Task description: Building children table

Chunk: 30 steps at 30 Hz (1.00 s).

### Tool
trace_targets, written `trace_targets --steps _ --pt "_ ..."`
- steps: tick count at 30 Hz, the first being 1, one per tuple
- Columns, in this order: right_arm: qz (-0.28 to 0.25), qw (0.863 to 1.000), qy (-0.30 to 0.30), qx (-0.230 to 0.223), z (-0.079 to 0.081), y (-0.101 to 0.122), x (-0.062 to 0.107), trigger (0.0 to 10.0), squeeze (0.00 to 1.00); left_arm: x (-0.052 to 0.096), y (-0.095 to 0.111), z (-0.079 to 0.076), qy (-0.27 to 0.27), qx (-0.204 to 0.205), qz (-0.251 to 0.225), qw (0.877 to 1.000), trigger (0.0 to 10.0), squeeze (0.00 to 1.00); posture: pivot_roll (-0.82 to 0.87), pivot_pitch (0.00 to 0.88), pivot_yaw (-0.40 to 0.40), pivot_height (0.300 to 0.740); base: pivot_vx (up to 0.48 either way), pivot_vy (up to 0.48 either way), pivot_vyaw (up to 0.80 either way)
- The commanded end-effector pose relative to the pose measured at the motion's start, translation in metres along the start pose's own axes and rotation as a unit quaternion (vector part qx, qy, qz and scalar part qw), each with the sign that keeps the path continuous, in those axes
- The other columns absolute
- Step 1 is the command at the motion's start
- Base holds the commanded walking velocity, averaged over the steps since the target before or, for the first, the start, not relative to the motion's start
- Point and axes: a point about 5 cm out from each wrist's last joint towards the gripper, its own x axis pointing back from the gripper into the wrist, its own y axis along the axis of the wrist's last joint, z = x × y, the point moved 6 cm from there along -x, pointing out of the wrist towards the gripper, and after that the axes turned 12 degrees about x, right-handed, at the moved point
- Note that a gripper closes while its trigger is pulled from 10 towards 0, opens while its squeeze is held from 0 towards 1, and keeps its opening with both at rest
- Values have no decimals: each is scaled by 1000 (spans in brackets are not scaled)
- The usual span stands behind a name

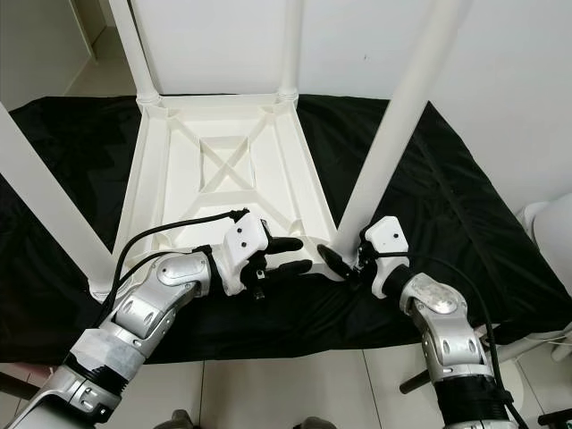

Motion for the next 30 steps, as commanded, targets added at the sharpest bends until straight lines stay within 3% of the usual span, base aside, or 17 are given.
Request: trace_targets --steps 1,10,11,13,14,21,23,27,30 --pt "15 999 31 9 12 -8 -3 0 0 1 4 0 -8 -6 -1 1000 10000 0 -19 0 -10 740 0 0 0" --pt "0 1000 19 -15 16 -8 -3 0 0 1 4 1 -6 -6 -2 1000 10000 0 -23 0 -13 740 0 0 0" --pt "-10 1000 -4 -18 15 -4 -4 2745 0 1 4 1 -7 -6 -2 1000 10000 0 -27 0 -11 740 0 0 0" --pt "-20 999 -31 -23 13 1 -3 2745 0 0 4 0 -8 -5 -3 1000 10000 0 -29 0 -10 740 0 0 0" --pt "-27 997 -60 -31 8 4 -3 10000 0 0 4 0 -9 -5 -2 1000 10000 0 -34 0 -8 740 0 0 0" --pt "-38 988 -141 -41 -3 11 -1 10000 0 0 3 -1 -12 -5 -2 1000 10000 0 -39 0 -3 740 0 0 0" --pt "-24 973 -225 -49 0 13 -3 10000 0 0 3 -2 -16 -3 0 1000 10000 0 -42 0 -1 740 0 0 0" --pt "-12 964 -259 -54 5 14 -4 10000 0 1 2 -3 -17 -2 1 1000 10000 0 -43 0 1 740 0 0 0" --pt "2 949 -306 -75 7 12 -3 10000 0 1 2 -3 -18 -2 2 1000 10000 0 -39 0 -1 740 0 0 0"
